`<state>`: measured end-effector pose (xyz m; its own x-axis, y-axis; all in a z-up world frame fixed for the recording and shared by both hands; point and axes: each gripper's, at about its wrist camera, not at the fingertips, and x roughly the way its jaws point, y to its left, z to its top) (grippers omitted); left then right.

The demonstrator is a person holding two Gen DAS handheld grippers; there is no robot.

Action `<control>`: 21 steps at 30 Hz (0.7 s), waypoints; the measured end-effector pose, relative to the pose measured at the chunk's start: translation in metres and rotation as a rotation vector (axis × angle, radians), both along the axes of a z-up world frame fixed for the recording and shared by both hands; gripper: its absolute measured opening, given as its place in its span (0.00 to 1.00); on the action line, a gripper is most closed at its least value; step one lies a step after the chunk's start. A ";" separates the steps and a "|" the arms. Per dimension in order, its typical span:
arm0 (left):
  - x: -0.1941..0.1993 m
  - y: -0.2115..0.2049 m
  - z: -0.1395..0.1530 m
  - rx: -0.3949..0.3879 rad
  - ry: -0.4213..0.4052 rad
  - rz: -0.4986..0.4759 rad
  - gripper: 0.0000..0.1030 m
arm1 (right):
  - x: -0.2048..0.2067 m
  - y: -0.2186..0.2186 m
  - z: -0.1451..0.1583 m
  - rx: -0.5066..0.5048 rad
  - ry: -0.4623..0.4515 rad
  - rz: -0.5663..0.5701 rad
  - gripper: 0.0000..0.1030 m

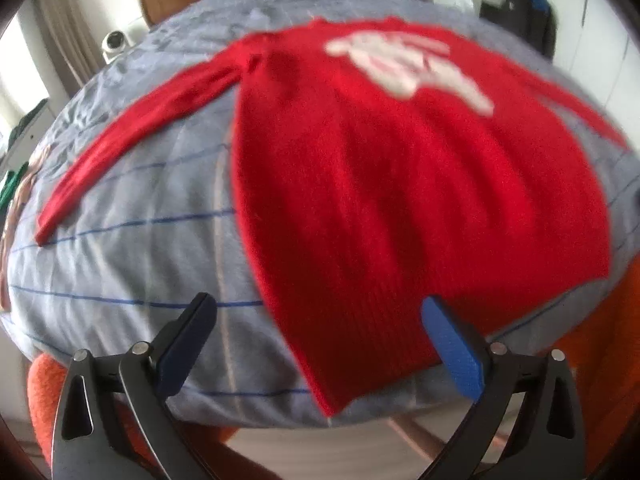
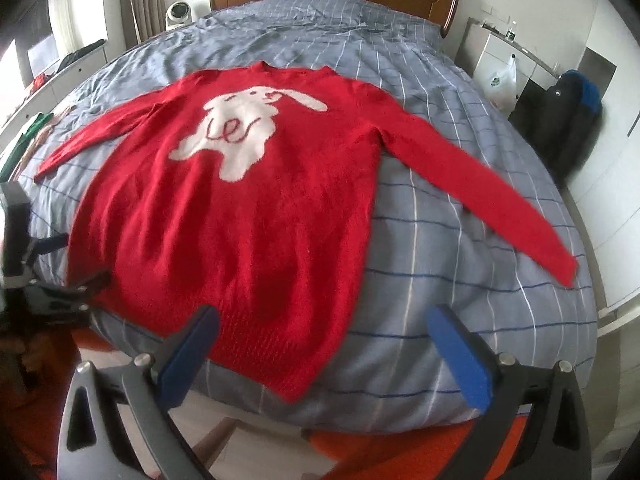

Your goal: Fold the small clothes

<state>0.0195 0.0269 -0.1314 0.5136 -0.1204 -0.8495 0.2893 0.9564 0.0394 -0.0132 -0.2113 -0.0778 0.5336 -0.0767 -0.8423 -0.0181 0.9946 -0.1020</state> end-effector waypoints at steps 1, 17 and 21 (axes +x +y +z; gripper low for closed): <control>0.001 0.008 0.011 -0.034 -0.009 0.014 0.99 | 0.001 -0.001 -0.001 0.006 0.002 -0.001 1.00; 0.105 0.252 0.045 -0.324 0.010 0.607 0.99 | -0.006 0.026 0.004 0.024 -0.019 0.094 1.00; 0.105 0.223 0.050 -0.265 -0.033 0.486 0.99 | -0.006 0.026 0.001 0.018 -0.007 0.095 1.00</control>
